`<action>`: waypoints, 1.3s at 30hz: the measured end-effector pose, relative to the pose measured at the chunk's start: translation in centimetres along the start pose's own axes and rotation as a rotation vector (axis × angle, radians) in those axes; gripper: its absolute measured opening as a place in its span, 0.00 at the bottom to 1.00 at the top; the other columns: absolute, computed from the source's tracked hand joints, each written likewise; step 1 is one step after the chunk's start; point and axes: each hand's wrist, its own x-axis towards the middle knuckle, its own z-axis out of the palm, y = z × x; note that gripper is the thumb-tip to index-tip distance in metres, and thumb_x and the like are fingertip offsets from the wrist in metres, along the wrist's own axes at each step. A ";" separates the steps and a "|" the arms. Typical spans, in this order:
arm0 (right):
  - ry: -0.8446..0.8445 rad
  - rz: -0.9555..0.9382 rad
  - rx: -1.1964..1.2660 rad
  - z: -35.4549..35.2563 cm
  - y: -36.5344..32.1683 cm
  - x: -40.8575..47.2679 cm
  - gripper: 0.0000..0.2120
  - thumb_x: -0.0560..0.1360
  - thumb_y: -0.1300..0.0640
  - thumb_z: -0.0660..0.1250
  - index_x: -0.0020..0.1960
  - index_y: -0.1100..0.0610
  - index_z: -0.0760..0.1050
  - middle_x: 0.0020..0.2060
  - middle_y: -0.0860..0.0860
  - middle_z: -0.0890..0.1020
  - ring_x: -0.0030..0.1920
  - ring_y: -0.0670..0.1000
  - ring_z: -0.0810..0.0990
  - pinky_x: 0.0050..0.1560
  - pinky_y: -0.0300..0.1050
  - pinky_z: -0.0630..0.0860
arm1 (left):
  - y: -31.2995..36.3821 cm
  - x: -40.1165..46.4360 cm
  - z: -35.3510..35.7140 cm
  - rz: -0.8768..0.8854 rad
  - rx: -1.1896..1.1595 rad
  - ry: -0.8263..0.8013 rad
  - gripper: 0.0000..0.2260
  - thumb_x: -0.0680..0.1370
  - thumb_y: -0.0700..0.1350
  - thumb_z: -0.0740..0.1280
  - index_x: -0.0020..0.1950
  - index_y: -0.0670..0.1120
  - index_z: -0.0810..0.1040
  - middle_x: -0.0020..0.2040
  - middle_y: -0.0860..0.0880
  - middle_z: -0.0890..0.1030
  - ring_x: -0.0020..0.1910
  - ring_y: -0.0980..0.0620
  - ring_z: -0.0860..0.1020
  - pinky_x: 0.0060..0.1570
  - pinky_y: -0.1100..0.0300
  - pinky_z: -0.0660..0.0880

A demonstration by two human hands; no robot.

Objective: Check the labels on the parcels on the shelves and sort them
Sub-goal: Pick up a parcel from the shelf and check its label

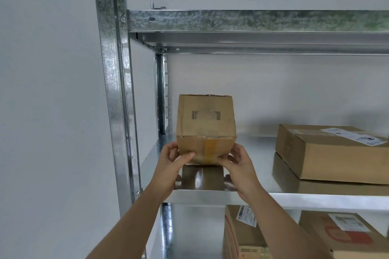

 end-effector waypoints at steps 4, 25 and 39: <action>0.025 -0.020 -0.134 0.1 0.0 -0.1 0.19 0.78 0.62 0.72 0.59 0.45 0.69 0.63 0.48 0.78 0.63 0.53 0.78 0.67 0.57 0.77 | -0.3 0.1 -0.1 0.039 0.081 -0.043 0.38 0.66 0.51 0.81 0.73 0.59 0.70 0.63 0.57 0.82 0.66 0.48 0.78 0.61 0.37 0.78; 0.031 -0.009 -0.257 -0.2 0.4 0.2 0.24 0.78 0.64 0.71 0.67 0.49 0.64 0.63 0.48 0.75 0.60 0.49 0.75 0.64 0.48 0.75 | -1.4 0.8 -0.7 0.103 0.183 -0.053 0.26 0.76 0.41 0.75 0.71 0.58 0.72 0.57 0.64 0.82 0.62 0.57 0.79 0.56 0.61 0.79; 0.001 -0.016 -0.182 0.3 -1.3 0.1 0.18 0.81 0.53 0.67 0.68 0.43 0.66 0.64 0.49 0.77 0.64 0.51 0.77 0.62 0.44 0.75 | 1.4 0.3 -0.2 0.108 0.160 -0.071 0.29 0.74 0.49 0.77 0.73 0.58 0.73 0.66 0.58 0.80 0.67 0.53 0.77 0.68 0.47 0.73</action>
